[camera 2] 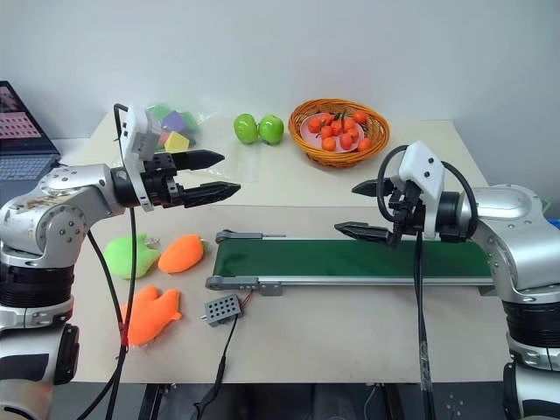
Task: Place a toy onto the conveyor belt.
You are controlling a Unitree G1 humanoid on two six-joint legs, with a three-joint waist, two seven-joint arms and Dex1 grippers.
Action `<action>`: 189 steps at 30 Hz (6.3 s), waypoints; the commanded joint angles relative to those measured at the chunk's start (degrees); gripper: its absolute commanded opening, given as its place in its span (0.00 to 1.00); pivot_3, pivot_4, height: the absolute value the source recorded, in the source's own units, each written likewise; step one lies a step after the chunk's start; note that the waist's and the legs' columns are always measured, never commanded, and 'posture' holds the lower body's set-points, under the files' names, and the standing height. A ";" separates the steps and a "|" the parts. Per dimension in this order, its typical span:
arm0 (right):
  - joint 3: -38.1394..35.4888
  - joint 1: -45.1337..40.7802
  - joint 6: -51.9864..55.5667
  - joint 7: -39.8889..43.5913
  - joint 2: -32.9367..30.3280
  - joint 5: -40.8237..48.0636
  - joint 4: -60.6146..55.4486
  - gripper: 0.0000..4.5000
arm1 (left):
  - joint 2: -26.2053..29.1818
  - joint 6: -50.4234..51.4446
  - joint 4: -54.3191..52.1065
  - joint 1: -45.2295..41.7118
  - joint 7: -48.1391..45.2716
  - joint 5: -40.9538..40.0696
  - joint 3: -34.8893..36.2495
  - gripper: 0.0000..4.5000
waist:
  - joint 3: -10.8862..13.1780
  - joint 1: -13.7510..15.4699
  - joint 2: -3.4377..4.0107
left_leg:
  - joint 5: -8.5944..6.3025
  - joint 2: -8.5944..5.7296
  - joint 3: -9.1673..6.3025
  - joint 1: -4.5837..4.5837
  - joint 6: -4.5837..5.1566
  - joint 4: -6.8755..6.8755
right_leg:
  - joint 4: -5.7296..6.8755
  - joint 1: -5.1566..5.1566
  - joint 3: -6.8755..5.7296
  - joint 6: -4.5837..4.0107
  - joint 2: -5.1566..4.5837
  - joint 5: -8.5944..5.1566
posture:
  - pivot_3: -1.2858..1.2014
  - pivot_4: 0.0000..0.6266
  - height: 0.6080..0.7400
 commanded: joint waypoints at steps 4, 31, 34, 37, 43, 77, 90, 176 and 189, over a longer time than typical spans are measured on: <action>-0.86 -0.80 -0.42 0.10 -0.09 0.78 -1.20 1.00 | 0.59 1.03 -1.08 0.32 0.00 -1.98 2.90 0.98 | 0.00 -0.05 0.00 | 0.00 0.00 0.01 0.00 0.00 0.00 | 0.00 0.00 0.00 0.00 0.00 0.00 | 0.52 0.24 0.99; 2.74 -3.27 -1.30 2.94 0.86 -0.44 3.37 1.00 | 9.94 32.15 45.43 25.36 20.23 -20.72 52.50 0.98 | -0.01 -1.01 -0.02 | 0.05 -0.01 -0.07 0.12 -0.10 -0.16 | 0.06 -0.02 -0.05 -0.01 -0.02 -0.01 | 0.52 0.24 0.99; 2.91 -3.60 -1.21 3.28 0.79 -0.57 3.60 1.00 | 9.53 30.79 48.51 26.86 19.97 -20.03 52.76 0.98 | -0.01 -0.94 -0.02 | 0.07 0.00 -0.05 0.11 -0.14 -0.23 | 0.07 -0.09 -0.06 -0.02 -0.02 -0.01 | 0.52 0.24 0.99; 3.19 -4.23 -1.14 3.59 0.75 -0.85 3.86 1.00 | 7.84 27.81 50.93 26.81 19.93 -17.97 50.52 0.98 | -0.02 -0.47 -0.02 | 0.10 0.00 -0.04 0.10 -0.18 -0.23 | 0.07 -0.08 -0.06 -0.02 -0.03 0.00 | 0.52 0.24 0.99; 3.32 -5.13 -0.89 4.10 0.40 -1.13 4.06 1.00 | 5.35 24.25 55.19 24.57 19.05 -15.80 47.90 0.98 | -0.04 -0.23 -0.03 | 0.12 0.00 0.00 0.14 -0.22 -0.23 | 0.10 -0.06 -0.05 -0.03 -0.03 0.00 | 0.52 0.24 0.99; 2.21 -3.86 0.68 3.31 -1.90 -0.37 1.13 1.00 | 1.69 7.47 51.88 12.90 11.98 -11.36 40.59 0.02 | -0.05 0.06 -0.06 | 0.12 0.00 -0.02 0.10 -0.23 -0.10 | 0.16 -0.03 -0.06 -0.03 -0.04 0.01 | 0.52 0.24 0.99; 3.22 -4.88 -0.08 3.17 -0.26 -0.99 2.30 1.00 | 0.30 -20.07 10.26 4.76 11.33 11.51 9.41 0.02 | -0.04 -0.09 -0.12 | 0.17 -0.05 -0.03 -0.05 -0.31 0.02 | 0.07 -0.02 -0.02 -0.01 -0.08 0.03 | 0.52 0.24 0.99; -4.17 -0.58 2.50 -1.13 -1.61 4.92 -2.44 1.00 | 4.84 -1.92 -4.79 2.36 -2.66 -3.24 0.91 0.99 | 0.00 0.18 -0.02 | -0.03 -0.01 -0.04 0.02 0.07 0.26 | 0.11 0.10 0.03 0.06 -0.01 0.01 | 0.52 0.24 0.99; -4.46 0.22 2.22 -1.98 -1.54 5.42 -2.90 1.00 | 1.64 -2.14 -4.39 -0.26 -0.50 -2.55 0.45 0.99 | 0.00 0.03 -0.02 | -0.03 -0.01 -0.04 0.01 0.07 0.26 | 0.11 0.09 0.04 0.06 -0.01 0.01 | 0.52 0.24 0.99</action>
